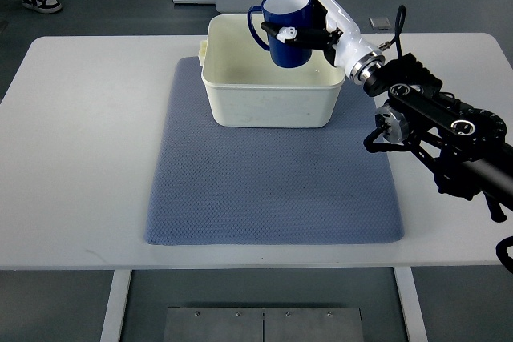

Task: Place cup in box with right hand
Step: 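Lower the mug into the box and open the right hand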

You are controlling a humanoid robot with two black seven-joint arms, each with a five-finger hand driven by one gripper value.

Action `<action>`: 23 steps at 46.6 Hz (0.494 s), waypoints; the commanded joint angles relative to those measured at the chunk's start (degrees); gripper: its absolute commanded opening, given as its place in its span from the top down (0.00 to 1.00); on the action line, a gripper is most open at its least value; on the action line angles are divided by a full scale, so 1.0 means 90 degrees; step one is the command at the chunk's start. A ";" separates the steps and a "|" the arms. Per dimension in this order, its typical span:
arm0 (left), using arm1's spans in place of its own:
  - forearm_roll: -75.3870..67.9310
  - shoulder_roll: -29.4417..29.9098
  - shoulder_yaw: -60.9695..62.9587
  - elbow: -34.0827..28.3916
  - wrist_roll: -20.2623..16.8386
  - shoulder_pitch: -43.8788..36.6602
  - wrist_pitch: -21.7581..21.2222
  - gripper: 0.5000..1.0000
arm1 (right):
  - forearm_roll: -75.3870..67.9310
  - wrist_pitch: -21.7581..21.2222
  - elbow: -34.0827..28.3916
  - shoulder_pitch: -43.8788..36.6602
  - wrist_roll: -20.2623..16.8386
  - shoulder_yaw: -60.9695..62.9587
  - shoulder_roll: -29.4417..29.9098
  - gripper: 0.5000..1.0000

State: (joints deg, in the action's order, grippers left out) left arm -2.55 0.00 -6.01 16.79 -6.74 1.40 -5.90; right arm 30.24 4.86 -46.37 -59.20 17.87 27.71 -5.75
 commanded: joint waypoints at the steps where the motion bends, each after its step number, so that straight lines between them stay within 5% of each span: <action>1: 0.0000 0.0000 0.0004 0.0000 -0.0003 0.0000 0.0001 0.00 | 0.0000 0.0085 0.0308 -0.0034 0.0085 0.0085 0.0199 1.00; 11: 0.0000 0.0000 -0.0006 0.0000 -0.0003 0.0000 0.0001 0.00 | 0.0000 0.0085 0.0543 -0.0034 0.0163 0.0095 0.0316 1.00; 12: 0.0000 0.0000 0.0004 0.0000 -0.0003 0.0000 0.0001 0.00 | 0.0000 0.0085 0.0543 -0.0034 0.0163 0.0095 0.0316 0.92; 13: 0.0000 0.0000 0.0004 0.0000 0.0006 0.0000 0.0001 0.00 | 0.0000 0.0085 0.0543 -0.0034 0.0163 0.0095 0.0316 0.64; 14: 0.0000 0.0000 0.0004 0.0000 -0.0003 0.0000 0.0001 0.00 | 0.0000 0.0085 0.0543 -0.0024 0.0163 0.0085 0.0326 0.46; 23: 0.0000 0.0000 0.0004 0.0000 -0.0003 0.0000 0.0001 0.00 | 0.0000 0.0075 0.0534 0.0015 0.0153 0.0056 0.0346 0.08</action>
State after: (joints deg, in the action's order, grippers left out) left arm -2.55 0.00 -5.98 16.79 -6.72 1.41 -5.90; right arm 30.24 5.55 -41.48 -59.21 19.35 28.23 -2.73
